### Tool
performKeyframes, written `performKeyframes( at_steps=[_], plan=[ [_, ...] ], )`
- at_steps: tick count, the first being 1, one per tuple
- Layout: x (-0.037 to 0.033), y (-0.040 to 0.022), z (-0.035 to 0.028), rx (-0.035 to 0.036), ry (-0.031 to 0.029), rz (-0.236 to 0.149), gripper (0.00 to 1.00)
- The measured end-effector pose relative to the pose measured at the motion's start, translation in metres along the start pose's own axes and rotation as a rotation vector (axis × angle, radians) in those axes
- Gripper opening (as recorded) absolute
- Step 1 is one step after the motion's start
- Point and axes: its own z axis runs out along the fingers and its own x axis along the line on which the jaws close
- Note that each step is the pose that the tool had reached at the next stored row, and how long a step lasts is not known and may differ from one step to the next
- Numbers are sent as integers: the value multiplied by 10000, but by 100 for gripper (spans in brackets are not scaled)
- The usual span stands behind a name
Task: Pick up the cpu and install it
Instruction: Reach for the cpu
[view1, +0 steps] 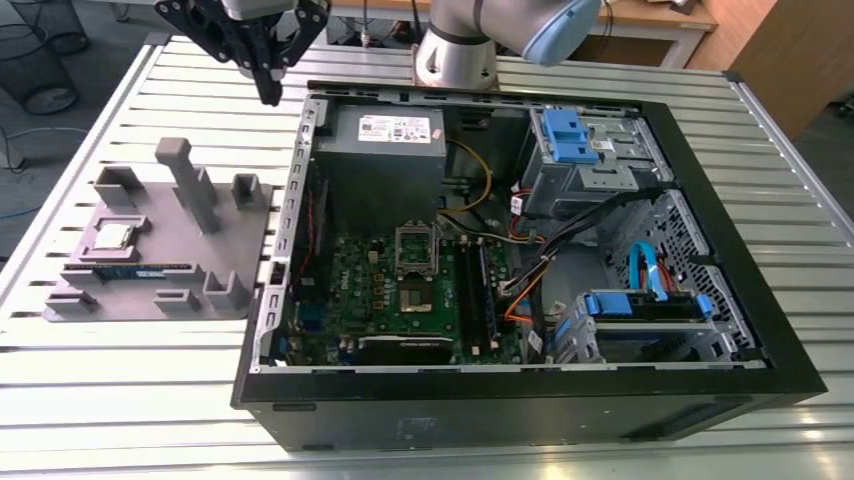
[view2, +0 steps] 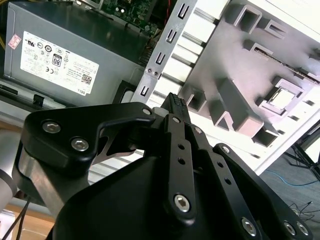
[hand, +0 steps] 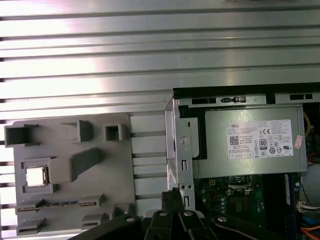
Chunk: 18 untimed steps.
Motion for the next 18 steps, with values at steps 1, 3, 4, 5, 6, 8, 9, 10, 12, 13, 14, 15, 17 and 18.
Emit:
performKeyframes(
  at_steps=[1,3,4,5,6,8,9,10,12,13,14,15,17,18],
  plan=[
    [6,0,0,0,-1,0,11],
    [23,-2,-1,0,-3,0,11],
    [32,-2,-1,0,-4,0,11],
    [43,-3,-2,0,-6,0,11],
    [53,-4,-2,-1,-8,0,11],
    [78,-6,-3,0,-12,0,11],
    [91,-7,-3,-1,-16,0,11],
    [107,-8,-4,-2,-20,0,11],
    [142,-11,-5,-2,-30,-1,11],
    [159,-12,-5,-3,-36,-1,11],
    [175,-13,-6,-3,-40,-2,11],
    [192,-14,-7,-3,-45,-2,11],
    [227,-17,-7,-4,-57,-2,11],
    [245,-18,-8,-5,-63,-2,11]
  ],
)
